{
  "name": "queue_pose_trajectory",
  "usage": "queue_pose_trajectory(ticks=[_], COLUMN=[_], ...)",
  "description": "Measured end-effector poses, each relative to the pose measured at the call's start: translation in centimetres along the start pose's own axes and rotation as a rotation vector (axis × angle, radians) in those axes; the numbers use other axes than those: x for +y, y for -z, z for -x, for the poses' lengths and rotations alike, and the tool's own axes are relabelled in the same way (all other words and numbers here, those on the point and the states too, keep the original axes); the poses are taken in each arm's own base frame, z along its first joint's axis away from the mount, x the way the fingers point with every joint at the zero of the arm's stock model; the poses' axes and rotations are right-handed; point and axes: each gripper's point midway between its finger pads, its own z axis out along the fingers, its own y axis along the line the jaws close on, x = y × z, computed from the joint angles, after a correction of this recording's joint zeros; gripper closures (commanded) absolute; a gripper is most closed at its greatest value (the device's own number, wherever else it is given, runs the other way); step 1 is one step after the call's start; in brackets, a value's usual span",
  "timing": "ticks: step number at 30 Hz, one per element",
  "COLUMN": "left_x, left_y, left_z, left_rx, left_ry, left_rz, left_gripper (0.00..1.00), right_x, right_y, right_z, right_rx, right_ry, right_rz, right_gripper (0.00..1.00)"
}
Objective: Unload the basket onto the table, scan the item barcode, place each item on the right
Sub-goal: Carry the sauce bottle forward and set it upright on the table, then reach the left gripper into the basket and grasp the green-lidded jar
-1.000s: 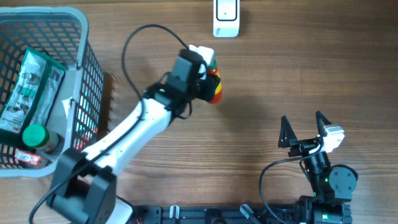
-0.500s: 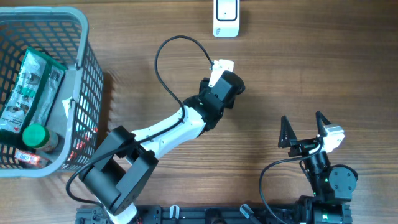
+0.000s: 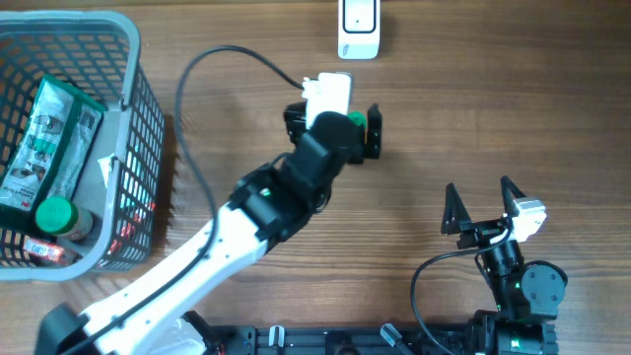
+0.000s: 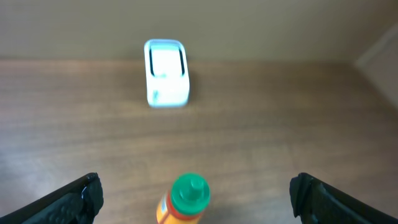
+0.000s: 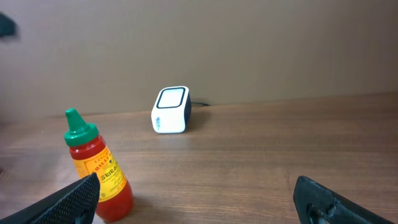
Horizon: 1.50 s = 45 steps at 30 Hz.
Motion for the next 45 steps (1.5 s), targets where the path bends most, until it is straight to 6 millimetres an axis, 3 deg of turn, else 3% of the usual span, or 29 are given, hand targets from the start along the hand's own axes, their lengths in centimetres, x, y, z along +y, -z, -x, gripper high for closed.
queue_pose_trajectory(ticks=[2, 3, 6, 10, 14, 16, 17, 19, 22, 25, 29, 32, 36, 40, 45], left_x=[2.7, 5.7, 12.6, 21.9, 30.1, 34.2, 35.6, 40.4, 44.8, 47.0, 47.6, 47.5, 47.7, 48.0, 48.2], left_y=[2.2, 5.3, 12.7, 18.4, 22.3, 23.1, 22.9, 21.5, 18.6, 16.2, 15.0, 16.2, 19.5, 21.4, 21.1], left_z=[2.0, 6.2, 12.8, 16.0, 15.9, 14.9, 14.3, 11.2, 6.1, 1.5, -2.6, -5.2, -9.0, -10.4, -11.6], left_rx=[-0.041, -0.164, -0.413, -0.595, -0.653, -0.624, -0.594, -0.453, -0.247, -0.078, 0.059, 0.118, 0.178, 0.181, 0.224], left_ry=[0.005, 0.060, 0.172, 0.259, 0.309, 0.328, 0.336, 0.381, 0.469, 0.557, 0.656, 0.775, 0.982, 1.070, 1.103], left_rz=[0.048, 0.095, 0.236, 0.515, 0.795, 0.910, 0.937, 0.996, 0.988, 0.955, 0.938, 0.967, 1.055, 1.105, 1.112], left_gripper=[0.00, 0.00, 0.00, 0.00, 0.00, 0.00, 0.00, 0.00, 0.00, 0.00, 0.00, 0.00, 0.00, 0.00, 0.00], right_x=[0.0, 0.0, 0.0, -0.1, -0.1, -0.1, -0.1, -0.1, -0.1, -0.1, -0.1, -0.1, -0.1, -0.1, -0.1], right_y=[0.0, 0.0, 0.0, 0.0, 0.0, 0.0, 0.0, 0.0, 0.0, 0.0, 0.0, 0.0, 0.0, 0.0, 0.0], right_z=[0.0, 0.0, 0.0, 0.0, 0.0, 0.0, 0.0, 0.0, 0.0, 0.0, 0.0, 0.0, 0.0, 0.0, 0.0], right_rx=[0.000, -0.001, -0.001, -0.001, -0.001, 0.000, 0.000, 0.000, 0.000, -0.001, 0.000, 0.000, 0.000, 0.000, 0.000], right_ry=[0.000, 0.000, 0.000, 0.000, 0.000, 0.000, 0.000, 0.000, 0.000, 0.000, 0.000, 0.000, 0.000, 0.000, 0.000], right_rz=[-0.003, -0.003, -0.003, -0.003, -0.003, -0.003, -0.004, -0.004, -0.003, -0.004, -0.004, -0.004, -0.004, -0.004, -0.003], right_gripper=[0.00, 0.00, 0.00, 0.00, 0.00, 0.00, 0.00, 0.00, 0.00, 0.00, 0.00, 0.00, 0.00, 0.00, 0.00])
